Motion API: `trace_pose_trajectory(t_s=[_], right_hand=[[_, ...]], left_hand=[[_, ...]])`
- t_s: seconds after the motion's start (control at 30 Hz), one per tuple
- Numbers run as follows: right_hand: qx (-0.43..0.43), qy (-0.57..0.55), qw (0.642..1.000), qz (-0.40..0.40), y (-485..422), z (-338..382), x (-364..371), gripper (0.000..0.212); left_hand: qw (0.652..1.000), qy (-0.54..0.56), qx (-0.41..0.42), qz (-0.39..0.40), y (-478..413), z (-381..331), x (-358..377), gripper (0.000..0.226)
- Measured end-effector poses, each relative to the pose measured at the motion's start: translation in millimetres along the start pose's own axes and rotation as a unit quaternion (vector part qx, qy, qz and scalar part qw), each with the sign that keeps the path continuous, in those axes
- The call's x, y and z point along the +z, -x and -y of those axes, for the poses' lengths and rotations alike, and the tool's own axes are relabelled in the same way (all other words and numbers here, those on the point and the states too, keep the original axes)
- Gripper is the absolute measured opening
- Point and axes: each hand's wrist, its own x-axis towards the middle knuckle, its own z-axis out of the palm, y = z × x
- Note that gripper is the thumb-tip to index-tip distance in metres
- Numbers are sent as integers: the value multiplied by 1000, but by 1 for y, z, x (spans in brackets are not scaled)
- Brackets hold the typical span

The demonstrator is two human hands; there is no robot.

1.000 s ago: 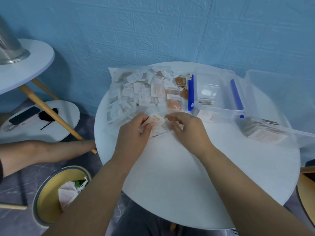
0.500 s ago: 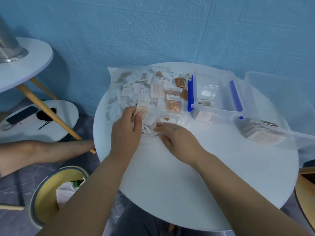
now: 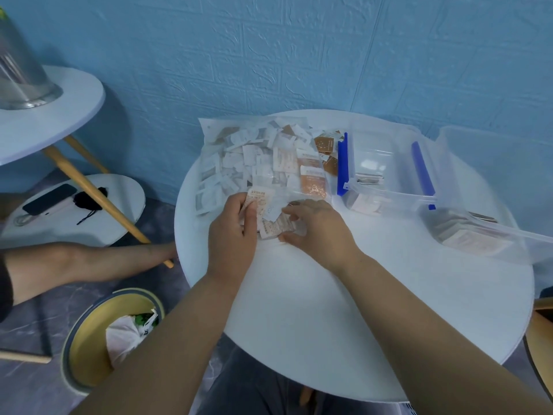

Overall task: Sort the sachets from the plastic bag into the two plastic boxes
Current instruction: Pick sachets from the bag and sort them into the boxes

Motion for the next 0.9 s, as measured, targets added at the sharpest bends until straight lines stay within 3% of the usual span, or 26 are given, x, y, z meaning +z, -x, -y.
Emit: trace_pose_trajectory(t_s=[0.1,0.23,0.33,0.47,0.63,0.77,0.9], right_hand=[[-13,-7,1000,-24,3,1,3,44],[-27,26,999,11,1,1,-2,51],[-46,35,998,7,1,1,-1,43],[-92,7,993,-76,9,-3,9,21],[-116,-8,982,-151,14,-5,10,28],[-58,-115,973,-190,15,-4,5,17],[3,-246,957,-152,14,0,-5,11]], left_hand=[[1000,1,2,-1,0,-1,0,23],[1000,4,2,0,1,1,0,23],[1000,4,0,4,1,1,0,23],[1000,6,2,-4,1,1,1,24],[996,-5,81,-44,4,-1,-1,32],[995,-17,98,-29,5,0,1,39],[994,7,101,38,6,-4,3,40]])
